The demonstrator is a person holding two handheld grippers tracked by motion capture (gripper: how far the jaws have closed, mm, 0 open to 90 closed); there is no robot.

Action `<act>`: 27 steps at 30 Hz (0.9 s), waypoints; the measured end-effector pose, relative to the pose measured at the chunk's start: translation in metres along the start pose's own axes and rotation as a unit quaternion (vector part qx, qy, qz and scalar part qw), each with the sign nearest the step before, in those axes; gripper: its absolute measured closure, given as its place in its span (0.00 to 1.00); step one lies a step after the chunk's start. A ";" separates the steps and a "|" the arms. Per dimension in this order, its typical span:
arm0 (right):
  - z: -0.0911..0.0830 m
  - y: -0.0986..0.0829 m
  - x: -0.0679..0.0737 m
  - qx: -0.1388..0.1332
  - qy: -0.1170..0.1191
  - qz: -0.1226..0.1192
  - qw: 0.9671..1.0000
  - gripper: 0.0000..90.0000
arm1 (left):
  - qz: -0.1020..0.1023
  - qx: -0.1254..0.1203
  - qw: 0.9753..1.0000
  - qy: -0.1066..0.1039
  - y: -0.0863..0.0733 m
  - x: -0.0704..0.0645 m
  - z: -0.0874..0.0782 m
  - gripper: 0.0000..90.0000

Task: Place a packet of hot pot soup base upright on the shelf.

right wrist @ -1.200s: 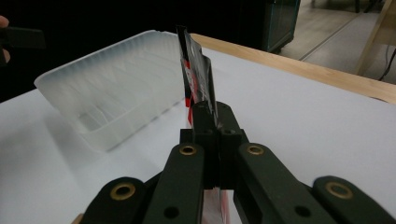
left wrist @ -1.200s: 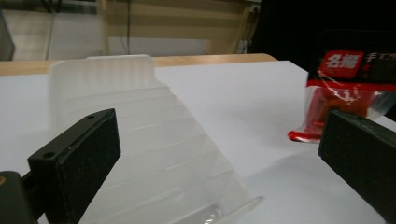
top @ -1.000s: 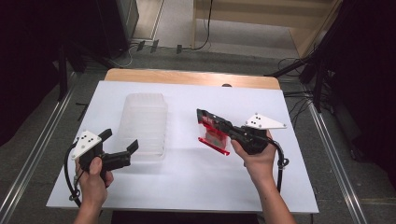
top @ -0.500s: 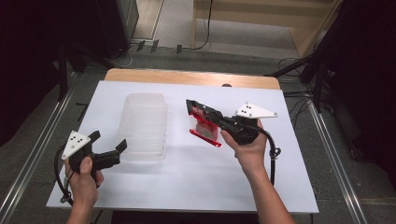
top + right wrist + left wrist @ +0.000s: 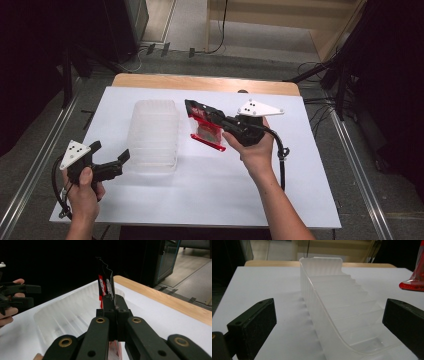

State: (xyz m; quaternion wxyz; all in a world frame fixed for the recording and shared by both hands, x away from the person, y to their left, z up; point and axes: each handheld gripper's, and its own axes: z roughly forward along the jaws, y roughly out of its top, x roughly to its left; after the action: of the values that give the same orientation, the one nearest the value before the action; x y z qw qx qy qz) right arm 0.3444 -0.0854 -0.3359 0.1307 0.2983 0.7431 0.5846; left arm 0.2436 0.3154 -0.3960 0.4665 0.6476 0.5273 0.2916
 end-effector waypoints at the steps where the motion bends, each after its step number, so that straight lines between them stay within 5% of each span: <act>1: 0.004 0.002 0.001 0.002 0.003 -0.003 1.000 1.00 | 0.000 -0.001 1.000 -0.002 0.000 0.000 0.000 0.00; 9: 0.015 0.010 0.003 0.002 0.015 -0.003 1.000 1.00 | -0.015 -0.001 1.000 -0.008 -0.001 0.006 0.000 0.00; 27: 0.060 0.017 0.017 0.016 0.038 -0.012 0.999 1.00 | -0.010 0.003 1.000 -0.011 -0.002 0.007 0.001 0.00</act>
State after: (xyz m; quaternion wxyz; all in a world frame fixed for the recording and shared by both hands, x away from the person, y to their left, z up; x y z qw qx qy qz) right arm 0.3686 -0.0258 -0.3339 0.1045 0.2690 0.7606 0.5816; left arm 0.2456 0.3215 -0.3992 0.4735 0.6467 0.5295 0.2779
